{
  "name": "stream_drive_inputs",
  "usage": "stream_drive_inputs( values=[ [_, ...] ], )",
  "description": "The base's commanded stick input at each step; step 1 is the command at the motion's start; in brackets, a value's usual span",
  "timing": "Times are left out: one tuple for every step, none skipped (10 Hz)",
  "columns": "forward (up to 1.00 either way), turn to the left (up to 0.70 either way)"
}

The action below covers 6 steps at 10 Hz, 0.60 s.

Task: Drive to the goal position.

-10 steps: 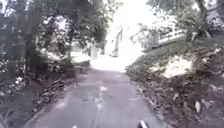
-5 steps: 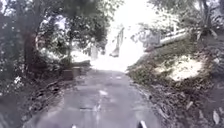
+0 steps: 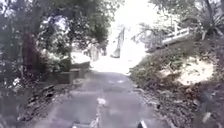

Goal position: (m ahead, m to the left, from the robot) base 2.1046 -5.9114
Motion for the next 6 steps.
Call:
stream_drive_inputs(
  values=[
    [0.50, 0.00],
    [0.50, 0.00],
    [0.50, 0.00],
    [0.50, 0.00],
    [0.50, 0.00],
    [0.50, 0.00]
  ],
)
